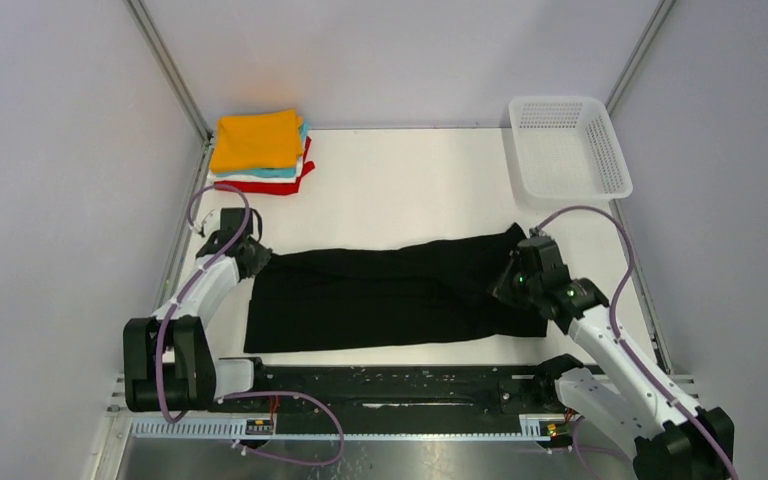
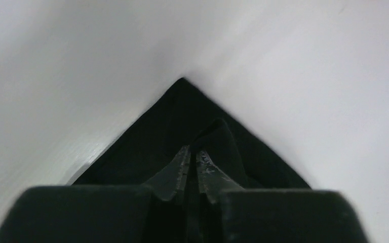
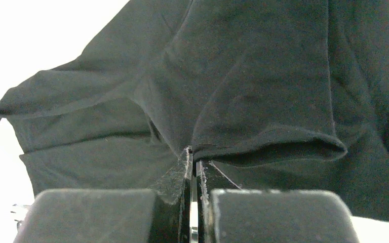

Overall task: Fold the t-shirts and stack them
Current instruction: Fold the other side of the tshirt into a rectangle

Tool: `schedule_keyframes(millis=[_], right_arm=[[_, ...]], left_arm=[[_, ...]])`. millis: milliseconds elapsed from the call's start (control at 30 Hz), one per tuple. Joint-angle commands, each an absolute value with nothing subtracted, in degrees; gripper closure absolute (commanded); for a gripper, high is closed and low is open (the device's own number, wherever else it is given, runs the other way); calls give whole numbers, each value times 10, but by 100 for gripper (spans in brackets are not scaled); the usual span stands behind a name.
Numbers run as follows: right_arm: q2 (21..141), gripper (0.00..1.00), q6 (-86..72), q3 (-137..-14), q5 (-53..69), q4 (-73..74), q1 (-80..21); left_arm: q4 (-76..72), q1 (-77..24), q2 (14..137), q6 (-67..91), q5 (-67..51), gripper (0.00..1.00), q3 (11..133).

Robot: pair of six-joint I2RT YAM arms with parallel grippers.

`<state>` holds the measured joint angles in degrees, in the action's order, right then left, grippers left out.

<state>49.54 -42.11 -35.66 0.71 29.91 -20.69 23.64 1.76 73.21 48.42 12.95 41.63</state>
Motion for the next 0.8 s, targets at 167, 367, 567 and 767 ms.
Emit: schedule_keyframes(millis=[167, 367, 567, 767], right_arm=[[367, 17, -473, -270, 5, 456, -238], [297, 1, -444, -321, -25, 468, -238], [323, 1, -441, -326, -26, 339, -238], [454, 1, -469, -303, 45, 165, -238]], left_arm=[[294, 17, 607, 580, 232, 32, 375], [336, 17, 497, 562, 201, 1, 423], [264, -16, 568, 473, 5, 1, 467], [270, -96, 757, 450, -26, 1, 538]])
